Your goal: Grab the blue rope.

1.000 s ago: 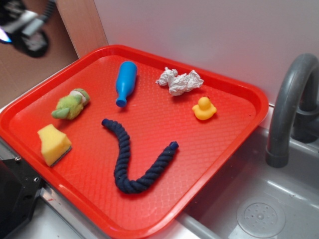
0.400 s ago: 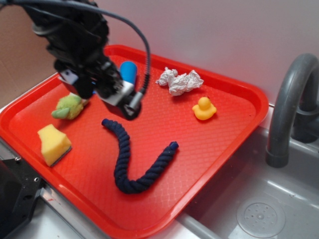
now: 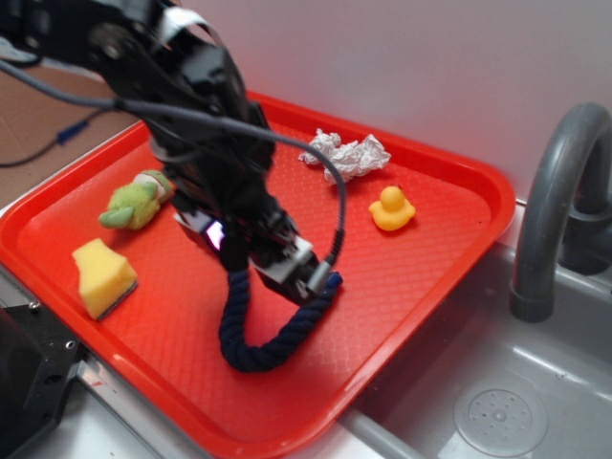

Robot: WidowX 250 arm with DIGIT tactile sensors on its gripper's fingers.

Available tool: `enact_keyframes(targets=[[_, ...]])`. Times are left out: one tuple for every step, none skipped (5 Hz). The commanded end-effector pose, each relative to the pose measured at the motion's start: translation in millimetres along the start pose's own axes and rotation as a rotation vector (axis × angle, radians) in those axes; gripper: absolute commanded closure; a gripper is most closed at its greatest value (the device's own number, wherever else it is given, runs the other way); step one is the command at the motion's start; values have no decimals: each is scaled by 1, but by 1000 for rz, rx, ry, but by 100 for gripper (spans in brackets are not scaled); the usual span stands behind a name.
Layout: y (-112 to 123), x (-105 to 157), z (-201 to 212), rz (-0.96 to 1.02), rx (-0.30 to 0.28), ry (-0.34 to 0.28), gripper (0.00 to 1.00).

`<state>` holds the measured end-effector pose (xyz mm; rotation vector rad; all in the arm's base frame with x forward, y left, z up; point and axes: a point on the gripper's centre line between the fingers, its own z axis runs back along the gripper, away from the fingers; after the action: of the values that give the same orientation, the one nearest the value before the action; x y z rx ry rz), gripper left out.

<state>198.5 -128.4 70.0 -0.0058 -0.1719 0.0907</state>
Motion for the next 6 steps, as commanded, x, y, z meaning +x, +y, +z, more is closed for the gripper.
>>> enact_keyframes(targets=[[-27,-4,-28,-54,-76,-5,0],[-35,-4,-39,-70,-82,-19,0],[-27,-6,-46,-83,-83,-1,100],[-12,-8,-40,-91,-55,-45,100],[-5,-9,-38,-127,-30,-74,100],[-1,-1,-38,-193,11,-68,100]])
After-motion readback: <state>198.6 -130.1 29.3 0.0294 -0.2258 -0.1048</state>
